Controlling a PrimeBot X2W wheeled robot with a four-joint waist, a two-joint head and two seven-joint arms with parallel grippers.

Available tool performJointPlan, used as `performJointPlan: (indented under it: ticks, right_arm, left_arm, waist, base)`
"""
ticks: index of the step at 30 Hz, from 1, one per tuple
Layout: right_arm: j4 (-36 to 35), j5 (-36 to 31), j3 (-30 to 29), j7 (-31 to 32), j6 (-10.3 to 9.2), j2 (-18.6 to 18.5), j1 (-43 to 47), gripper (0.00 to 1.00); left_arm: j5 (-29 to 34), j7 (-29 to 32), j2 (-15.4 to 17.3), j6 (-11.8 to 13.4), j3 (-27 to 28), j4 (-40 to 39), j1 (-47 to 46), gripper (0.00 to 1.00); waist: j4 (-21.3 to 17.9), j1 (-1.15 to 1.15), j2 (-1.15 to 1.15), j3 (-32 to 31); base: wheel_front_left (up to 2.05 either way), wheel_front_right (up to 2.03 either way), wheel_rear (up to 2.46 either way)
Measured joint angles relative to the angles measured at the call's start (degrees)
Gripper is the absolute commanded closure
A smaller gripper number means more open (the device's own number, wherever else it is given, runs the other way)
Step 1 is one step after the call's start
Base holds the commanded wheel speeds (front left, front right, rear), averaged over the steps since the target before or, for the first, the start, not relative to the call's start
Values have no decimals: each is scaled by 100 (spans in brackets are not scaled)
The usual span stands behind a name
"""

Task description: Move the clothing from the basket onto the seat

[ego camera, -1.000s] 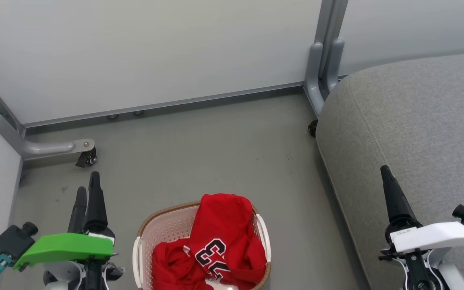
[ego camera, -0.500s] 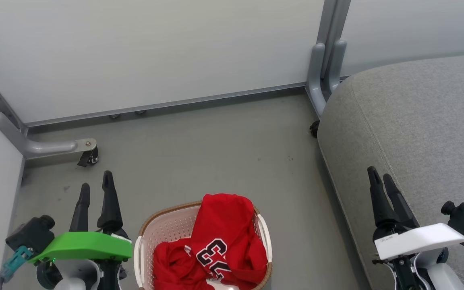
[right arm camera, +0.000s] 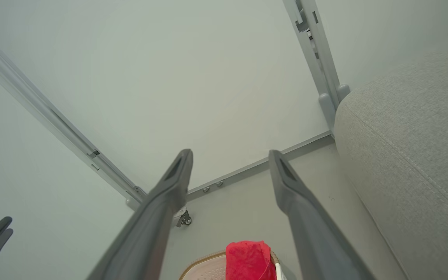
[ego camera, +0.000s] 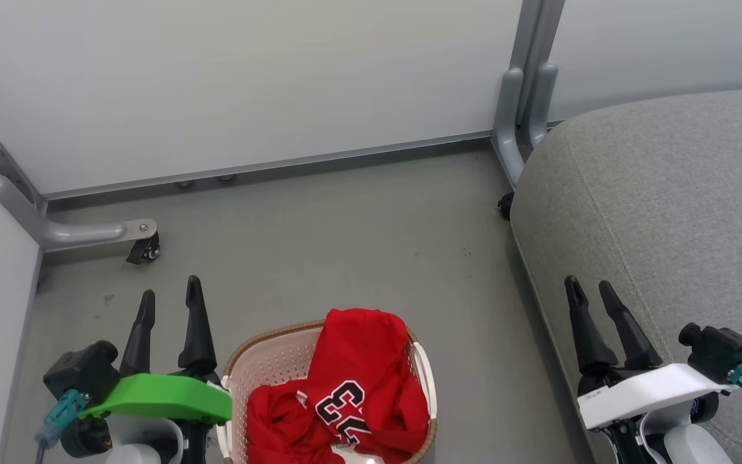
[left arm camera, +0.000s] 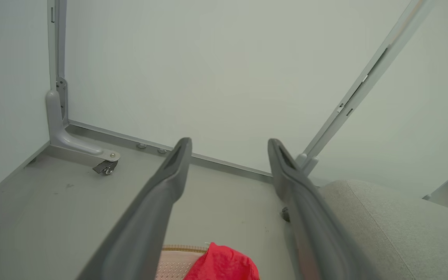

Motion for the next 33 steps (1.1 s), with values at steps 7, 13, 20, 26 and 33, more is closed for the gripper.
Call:
performJointPlan:
  ticks: [7,13,20,26,33]
  right_arm:
    - [44,-391,-44,-47,0,47,1,0]
    - [11,-751,-87,-68,0,87,10,0]
    - [-16,-1192,-155,-115,0,124,31,0]
    - [-19,-1568,-200,-164,0,151,38,0]
    - [-4,-1946,-253,-188,0,188,46,0]
  left_arm:
    - [378,-99,4,-1,-88,22,-1,0]
    - [648,-177,5,0,-147,19,-2,0]
    - [1004,-271,9,40,-230,14,-1,0]
    - [1317,-347,12,76,-301,19,-1,0]
    - [1660,-430,14,102,-369,37,-1,0]
  waist:
    - [39,0,0,8]
    - [61,0,0,17]
    - [78,0,0,6]
    - [105,0,0,0]
    - [132,0,0,-4]
  base:
    - [0,0,0]
    - [0,0,0]
    - [0,0,0]
    - [0,0,0]
    - [0,0,0]
